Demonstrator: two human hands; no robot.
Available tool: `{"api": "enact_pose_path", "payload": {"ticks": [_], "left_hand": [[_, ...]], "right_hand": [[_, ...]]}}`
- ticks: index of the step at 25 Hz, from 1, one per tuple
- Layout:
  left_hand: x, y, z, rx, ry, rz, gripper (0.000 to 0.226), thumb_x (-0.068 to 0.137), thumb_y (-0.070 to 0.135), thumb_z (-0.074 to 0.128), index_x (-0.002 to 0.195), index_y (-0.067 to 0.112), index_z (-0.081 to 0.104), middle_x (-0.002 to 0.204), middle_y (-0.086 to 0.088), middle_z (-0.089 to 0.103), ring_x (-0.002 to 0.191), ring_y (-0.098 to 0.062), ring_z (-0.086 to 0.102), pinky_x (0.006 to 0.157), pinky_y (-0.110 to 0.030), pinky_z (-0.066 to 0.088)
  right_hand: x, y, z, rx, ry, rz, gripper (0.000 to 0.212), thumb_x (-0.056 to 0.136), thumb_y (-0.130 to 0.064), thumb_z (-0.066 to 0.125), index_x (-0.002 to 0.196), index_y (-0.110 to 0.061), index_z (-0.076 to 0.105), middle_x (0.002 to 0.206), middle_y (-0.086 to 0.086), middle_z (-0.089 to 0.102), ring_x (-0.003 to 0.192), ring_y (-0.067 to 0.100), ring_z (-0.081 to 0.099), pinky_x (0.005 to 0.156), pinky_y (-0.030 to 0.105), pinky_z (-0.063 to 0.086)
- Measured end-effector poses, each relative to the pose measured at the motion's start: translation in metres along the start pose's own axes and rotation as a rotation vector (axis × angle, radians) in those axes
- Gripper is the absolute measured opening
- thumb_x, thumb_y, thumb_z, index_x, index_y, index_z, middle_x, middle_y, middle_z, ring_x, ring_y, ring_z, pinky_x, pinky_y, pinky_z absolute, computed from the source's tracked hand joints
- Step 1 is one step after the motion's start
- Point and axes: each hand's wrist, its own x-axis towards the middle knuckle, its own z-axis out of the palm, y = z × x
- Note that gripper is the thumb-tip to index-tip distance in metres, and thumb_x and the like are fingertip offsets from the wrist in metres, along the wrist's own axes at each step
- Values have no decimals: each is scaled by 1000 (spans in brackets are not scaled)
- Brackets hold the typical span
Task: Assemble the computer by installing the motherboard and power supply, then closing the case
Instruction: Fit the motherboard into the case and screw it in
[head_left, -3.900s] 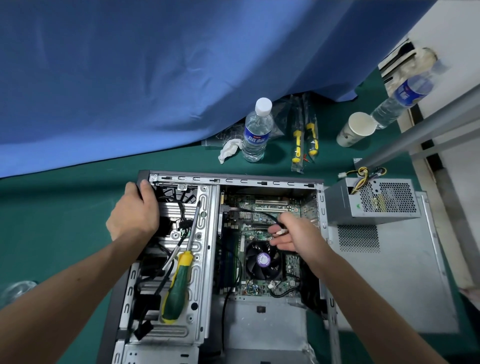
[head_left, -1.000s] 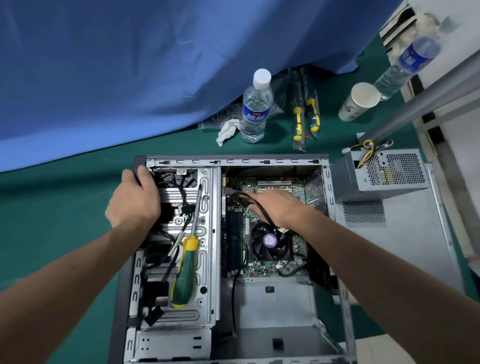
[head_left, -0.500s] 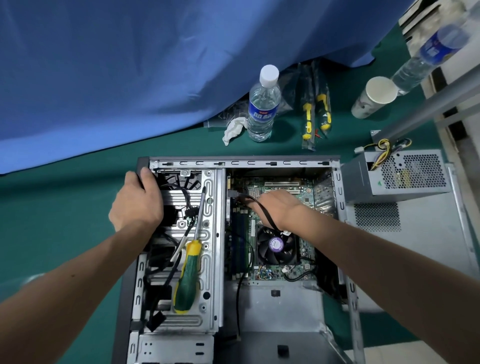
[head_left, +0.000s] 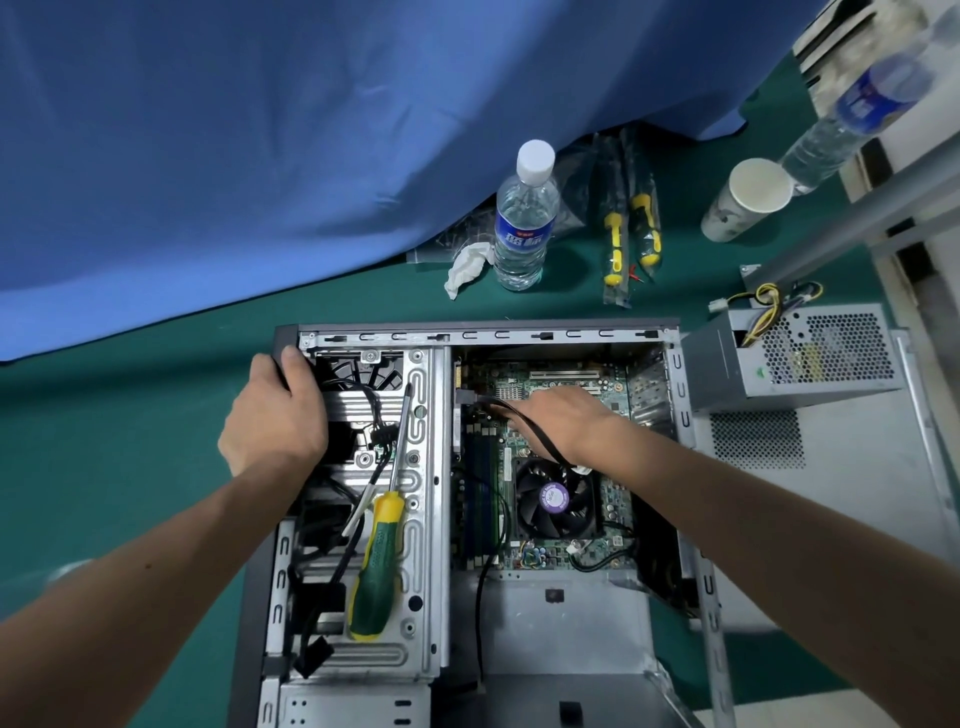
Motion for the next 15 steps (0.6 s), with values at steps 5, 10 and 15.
{"api": "enact_pose_path", "payload": {"ticks": [5, 10, 15], "left_hand": [[-1, 2, -1, 3, 0, 3, 49, 101, 54, 15, 88, 13, 39, 66, -1, 39, 75, -32, 45, 72, -42, 33], [0, 0, 0, -1, -6, 5, 50, 101, 54, 15, 88, 13, 39, 66, 0, 39, 75, -33, 46, 72, -42, 34], [-1, 2, 0, -9, -8, 7, 48, 101, 54, 16, 88, 13, 39, 66, 0, 40, 73, -32, 46, 71, -41, 33]], "right_hand": [[5, 0, 1, 302, 91, 82, 16, 102, -25, 47, 117, -20, 43, 84, 5, 59, 71, 25, 57, 65, 36, 44], [5, -1, -1, 306, 157, 63, 27, 99, -21, 55, 126, -17, 52, 106, 12, 67, 98, 33, 64, 86, 41, 52], [11, -1, 0, 277, 196, 39, 42, 99, -23, 54, 139, -15, 44, 111, 14, 68, 100, 35, 64, 88, 43, 51]]}}
